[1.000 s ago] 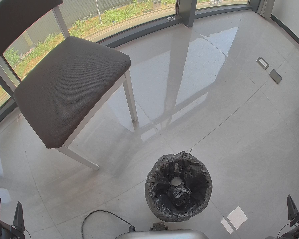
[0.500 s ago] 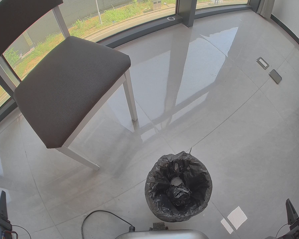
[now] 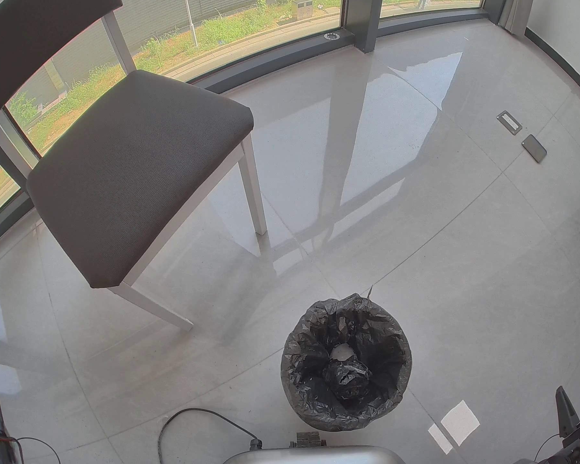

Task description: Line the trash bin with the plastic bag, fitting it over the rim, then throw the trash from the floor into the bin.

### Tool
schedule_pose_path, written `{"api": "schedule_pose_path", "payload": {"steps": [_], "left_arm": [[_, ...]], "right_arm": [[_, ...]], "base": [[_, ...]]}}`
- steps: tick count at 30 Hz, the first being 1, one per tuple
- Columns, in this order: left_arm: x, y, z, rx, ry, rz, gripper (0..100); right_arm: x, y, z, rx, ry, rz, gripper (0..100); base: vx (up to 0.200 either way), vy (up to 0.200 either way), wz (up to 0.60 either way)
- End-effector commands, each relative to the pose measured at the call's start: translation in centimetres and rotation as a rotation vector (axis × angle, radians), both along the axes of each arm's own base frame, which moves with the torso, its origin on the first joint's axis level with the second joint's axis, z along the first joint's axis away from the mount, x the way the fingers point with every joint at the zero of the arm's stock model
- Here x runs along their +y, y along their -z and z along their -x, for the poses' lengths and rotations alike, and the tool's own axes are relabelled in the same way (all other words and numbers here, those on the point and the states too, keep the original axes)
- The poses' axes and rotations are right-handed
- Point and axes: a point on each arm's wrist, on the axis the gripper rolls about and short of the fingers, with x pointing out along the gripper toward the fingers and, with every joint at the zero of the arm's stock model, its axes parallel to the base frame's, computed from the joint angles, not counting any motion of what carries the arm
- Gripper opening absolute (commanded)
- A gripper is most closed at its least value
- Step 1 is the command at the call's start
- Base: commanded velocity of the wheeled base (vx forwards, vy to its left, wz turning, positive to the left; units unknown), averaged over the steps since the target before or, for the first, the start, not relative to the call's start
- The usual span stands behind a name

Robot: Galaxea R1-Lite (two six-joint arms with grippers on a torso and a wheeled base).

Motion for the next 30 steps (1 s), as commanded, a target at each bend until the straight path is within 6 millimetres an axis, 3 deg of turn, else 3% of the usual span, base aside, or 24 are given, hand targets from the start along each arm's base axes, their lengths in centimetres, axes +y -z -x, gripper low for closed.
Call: {"api": "schedule_pose_path", "payload": {"steps": [1, 3, 8, 19, 30], "left_arm": [[-0.46, 0.3, -0.18, 0.155, 0.175, -0.492, 100], [-0.46, 0.39, -0.19, 0.229, 0.162, -0.668, 100], [-0.5, 0.47, -0.21, 0.282, 0.169, -0.818, 100], [-1.04, 1.12, -0.28, 0.259, 0.411, -0.915, 100], [-1.02, 1.14, -0.3, 0.262, 0.412, -0.884, 100]], "right_arm": [[-0.01, 0.49, -0.04, 0.005, -0.003, 0.0, 100], [-0.01, 0.49, -0.04, 0.005, -0.003, 0.0, 100], [-0.01, 0.5, -0.04, 0.006, -0.003, 0.0, 100], [0.0, 0.49, -0.05, 0.006, -0.005, 0.0, 100], [-0.01, 0.5, -0.04, 0.006, -0.003, 0.0, 100]], "base": [[0.0, 0.0, 0.0], [0.0, 0.0, 0.0], [0.0, 0.0, 0.0], [0.0, 0.0, 0.0], [0.0, 0.0, 0.0]]}}
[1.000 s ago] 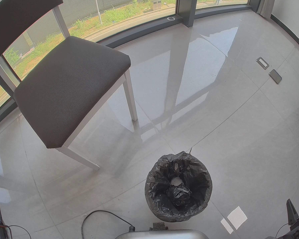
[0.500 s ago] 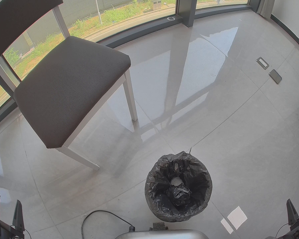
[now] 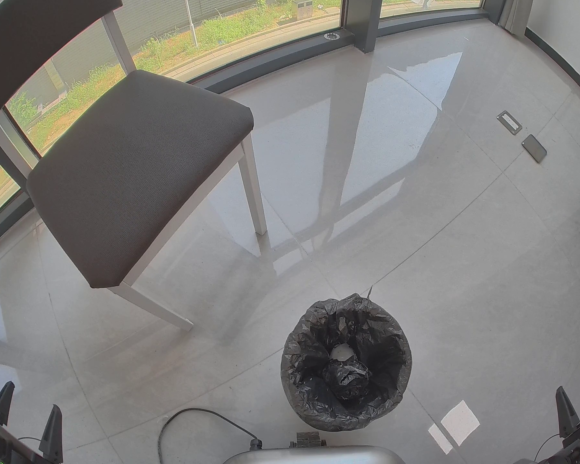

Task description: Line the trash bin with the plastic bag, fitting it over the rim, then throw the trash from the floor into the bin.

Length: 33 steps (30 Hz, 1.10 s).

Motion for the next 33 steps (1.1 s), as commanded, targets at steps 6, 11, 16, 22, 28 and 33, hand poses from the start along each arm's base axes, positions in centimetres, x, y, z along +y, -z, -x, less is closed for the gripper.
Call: {"api": "schedule_pose_path", "payload": {"steps": [6, 11, 16, 22, 28, 33], "left_arm": [[0.02, 0.46, -0.02, 0.002, -0.007, 0.003, 100], [0.02, 0.47, -0.01, 0.001, -0.007, 0.003, 100], [0.02, 0.47, -0.01, 0.001, -0.007, 0.003, 100], [0.02, 0.46, -0.02, 0.002, -0.007, 0.003, 100], [0.02, 0.46, -0.02, 0.002, -0.007, 0.003, 100], [0.02, 0.47, -0.01, 0.001, -0.007, 0.003, 100]], "right_arm": [[0.0, 0.52, -0.06, 0.009, 0.0, 0.0, 100], [0.0, 0.52, -0.06, 0.009, 0.0, 0.0, 100], [0.0, 0.52, -0.06, 0.008, 0.0, 0.003, 100], [0.0, 0.52, -0.06, 0.009, 0.0, 0.002, 100], [-0.01, 0.52, -0.06, 0.009, 0.006, 0.0, 100], [-0.01, 0.51, -0.07, 0.01, 0.006, 0.0, 100]], "base": [[0.0, 0.0, 0.0], [0.0, 0.0, 0.0], [0.0, 0.0, 0.0], [0.0, 0.0, 0.0], [0.0, 0.0, 0.0], [0.0, 0.0, 0.0]]}}
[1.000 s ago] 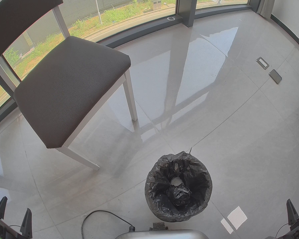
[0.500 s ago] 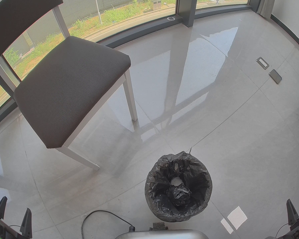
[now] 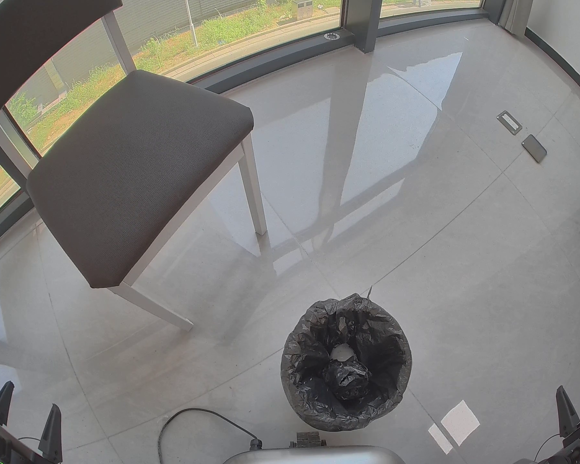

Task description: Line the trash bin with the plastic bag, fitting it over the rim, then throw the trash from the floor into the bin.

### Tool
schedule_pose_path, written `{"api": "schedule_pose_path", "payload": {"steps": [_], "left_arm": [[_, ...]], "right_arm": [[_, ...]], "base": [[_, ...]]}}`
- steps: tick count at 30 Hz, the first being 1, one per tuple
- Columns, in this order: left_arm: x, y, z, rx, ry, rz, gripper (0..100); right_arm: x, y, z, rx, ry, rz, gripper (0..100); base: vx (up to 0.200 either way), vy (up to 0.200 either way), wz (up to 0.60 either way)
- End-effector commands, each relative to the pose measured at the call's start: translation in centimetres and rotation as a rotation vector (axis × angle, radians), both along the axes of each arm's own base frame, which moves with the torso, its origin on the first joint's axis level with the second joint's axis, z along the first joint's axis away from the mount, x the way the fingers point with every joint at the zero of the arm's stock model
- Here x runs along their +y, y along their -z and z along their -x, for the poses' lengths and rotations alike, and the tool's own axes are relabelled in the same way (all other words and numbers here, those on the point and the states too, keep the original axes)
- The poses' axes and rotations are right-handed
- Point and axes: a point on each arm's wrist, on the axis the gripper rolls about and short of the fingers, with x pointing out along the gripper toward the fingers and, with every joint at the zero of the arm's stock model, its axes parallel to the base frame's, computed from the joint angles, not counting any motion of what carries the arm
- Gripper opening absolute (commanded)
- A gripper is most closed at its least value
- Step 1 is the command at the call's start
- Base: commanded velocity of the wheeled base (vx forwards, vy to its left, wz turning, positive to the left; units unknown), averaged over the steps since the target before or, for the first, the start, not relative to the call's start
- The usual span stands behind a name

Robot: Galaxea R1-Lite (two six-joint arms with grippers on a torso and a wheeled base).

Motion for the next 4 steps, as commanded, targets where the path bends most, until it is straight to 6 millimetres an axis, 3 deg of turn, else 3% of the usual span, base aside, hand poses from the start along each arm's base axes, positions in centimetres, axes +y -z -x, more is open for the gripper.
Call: {"api": "schedule_pose_path", "payload": {"steps": [1, 4], "left_arm": [[0.0, 0.48, -0.01, 0.002, 0.0, 0.0, 100], [0.0, 0.48, -0.02, 0.003, 0.0, 0.0, 100]], "right_arm": [[0.0, 0.51, -0.05, 0.007, 0.0, 0.0, 100], [0.0, 0.51, -0.07, 0.009, 0.0, 0.0, 100]], "base": [[0.0, 0.0, 0.0], [0.0, 0.0, 0.0]]}}
